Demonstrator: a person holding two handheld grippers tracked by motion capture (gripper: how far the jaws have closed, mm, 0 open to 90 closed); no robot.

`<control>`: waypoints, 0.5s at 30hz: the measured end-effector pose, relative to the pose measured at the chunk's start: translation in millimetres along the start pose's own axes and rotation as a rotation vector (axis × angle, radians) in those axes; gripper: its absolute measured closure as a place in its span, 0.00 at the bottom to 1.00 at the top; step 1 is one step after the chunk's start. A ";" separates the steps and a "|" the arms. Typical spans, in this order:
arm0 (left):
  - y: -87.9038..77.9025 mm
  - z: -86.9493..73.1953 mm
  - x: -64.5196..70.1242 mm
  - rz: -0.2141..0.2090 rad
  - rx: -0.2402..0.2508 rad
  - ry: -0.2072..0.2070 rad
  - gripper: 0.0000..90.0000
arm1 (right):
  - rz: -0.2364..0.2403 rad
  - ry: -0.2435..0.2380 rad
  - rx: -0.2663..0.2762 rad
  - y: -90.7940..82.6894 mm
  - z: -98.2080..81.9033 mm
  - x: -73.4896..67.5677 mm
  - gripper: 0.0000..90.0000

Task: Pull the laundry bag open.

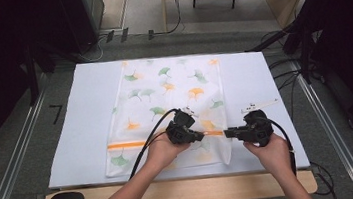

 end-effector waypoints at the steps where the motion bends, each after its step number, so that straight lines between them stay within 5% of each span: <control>1: -0.2 0.0 0.1 0.002 0.002 0.001 1.00 | 0.002 0.000 0.000 -0.2 0.0 0.1 0.96; 4: -0.7 -0.3 -0.8 0.027 0.001 0.012 1.00 | 0.002 -0.003 0.004 -0.1 0.3 -0.3 0.96; 15: -7.4 -2.1 -9.4 0.012 -0.031 -0.001 1.00 | -0.002 -0.002 0.000 -0.7 -0.2 0.7 0.96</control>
Point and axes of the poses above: each handheld gripper's, and its own axes: y roughly forward along the jaws, z roughly out of its top, x roughly to its right, the point moved 2 cm from there along y, roughly forward along the jaws, and after that the axes turned 13 degrees about -y, right-handed, at the moved point
